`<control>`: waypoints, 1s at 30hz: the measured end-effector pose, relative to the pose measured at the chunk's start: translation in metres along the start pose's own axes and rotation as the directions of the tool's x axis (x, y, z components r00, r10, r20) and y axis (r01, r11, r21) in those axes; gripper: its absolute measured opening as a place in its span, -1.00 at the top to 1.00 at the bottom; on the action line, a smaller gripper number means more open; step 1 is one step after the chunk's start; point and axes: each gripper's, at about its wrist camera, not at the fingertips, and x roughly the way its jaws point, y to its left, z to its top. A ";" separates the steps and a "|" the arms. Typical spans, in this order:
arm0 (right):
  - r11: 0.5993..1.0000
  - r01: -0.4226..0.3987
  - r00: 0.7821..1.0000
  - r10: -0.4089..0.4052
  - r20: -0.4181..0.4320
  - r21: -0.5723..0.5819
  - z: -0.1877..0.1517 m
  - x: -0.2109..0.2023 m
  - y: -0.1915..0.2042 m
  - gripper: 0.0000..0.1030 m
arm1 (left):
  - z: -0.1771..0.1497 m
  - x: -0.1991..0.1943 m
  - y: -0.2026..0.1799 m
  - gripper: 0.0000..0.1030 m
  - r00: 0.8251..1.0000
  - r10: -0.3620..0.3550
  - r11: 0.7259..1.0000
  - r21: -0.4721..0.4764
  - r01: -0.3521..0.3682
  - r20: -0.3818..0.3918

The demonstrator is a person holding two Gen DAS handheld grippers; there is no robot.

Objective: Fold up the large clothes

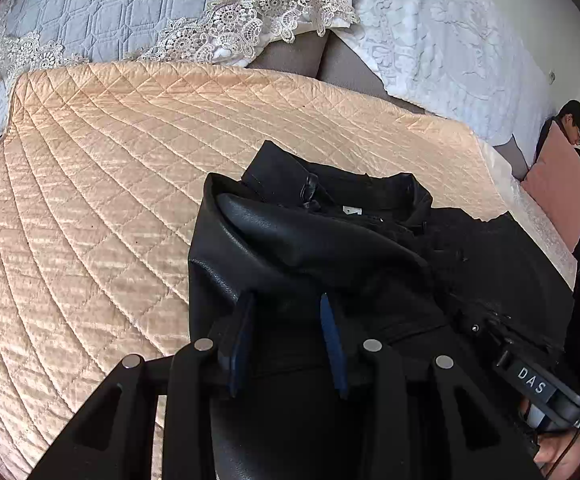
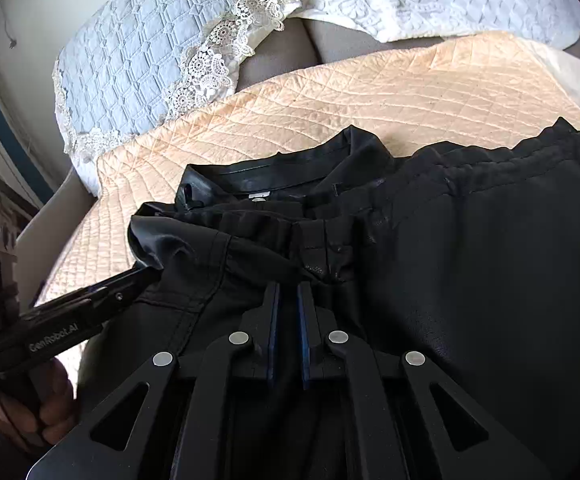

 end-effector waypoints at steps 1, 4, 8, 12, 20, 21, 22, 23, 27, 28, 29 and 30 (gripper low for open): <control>1.000 0.002 1.000 -0.002 -0.014 0.005 0.002 -0.006 0.000 0.84 | 0.002 -0.003 0.000 0.31 1.000 0.006 1.000 0.003 -0.006 -0.001; 1.000 -0.025 0.999 0.025 0.025 -0.015 -0.003 -0.050 0.008 0.78 | -0.005 -0.037 -0.002 0.31 0.999 -0.004 1.000 -0.004 0.004 0.036; 0.993 -0.088 0.995 0.091 0.039 -0.077 -0.038 -0.093 0.021 0.77 | -0.045 -0.086 -0.015 0.30 0.989 -0.128 0.992 0.024 0.126 0.080; 0.996 -0.044 0.999 0.042 -0.030 -0.075 -0.075 -0.070 0.009 0.77 | -0.082 -0.078 -0.031 0.30 0.993 -0.113 0.991 0.070 0.110 0.044; 0.999 -0.011 1.000 0.010 -0.021 -0.051 -0.067 -0.095 0.003 0.70 | -0.068 -0.082 -0.040 0.30 0.997 -0.072 0.996 0.059 0.070 0.022; 0.999 -0.009 1.000 0.008 -0.007 -0.040 -0.066 -0.103 -0.001 0.70 | -0.070 -0.087 -0.040 0.30 0.997 -0.074 0.996 0.056 0.073 0.025; 1.000 -0.006 1.000 0.007 0.011 -0.020 -0.066 -0.113 -0.010 0.70 | -0.071 -0.091 -0.040 0.30 0.997 -0.076 0.996 0.051 0.075 0.028; 1.000 0.000 1.000 0.000 0.019 -0.003 -0.065 -0.118 -0.015 0.70 | -0.071 -0.094 -0.041 0.30 0.997 -0.076 0.996 0.043 0.075 0.029; 0.997 0.031 0.999 -0.034 0.039 0.070 -0.063 -0.134 -0.043 0.69 | -0.072 -0.094 -0.051 0.30 0.998 -0.062 0.996 0.061 0.061 0.022; 0.996 0.030 0.999 -0.034 0.041 0.089 -0.061 -0.136 -0.048 0.69 | -0.072 -0.094 -0.054 0.30 0.998 -0.060 0.996 0.065 0.059 0.018; 0.994 0.022 0.999 -0.027 0.047 0.111 -0.060 -0.140 -0.053 0.69 | -0.071 -0.093 -0.057 0.30 0.998 -0.062 0.996 0.068 0.061 0.014; 0.992 0.013 0.998 -0.021 0.057 0.125 -0.059 -0.145 -0.057 0.69 | -0.071 -0.094 -0.059 0.30 0.997 -0.069 0.995 0.070 0.068 0.016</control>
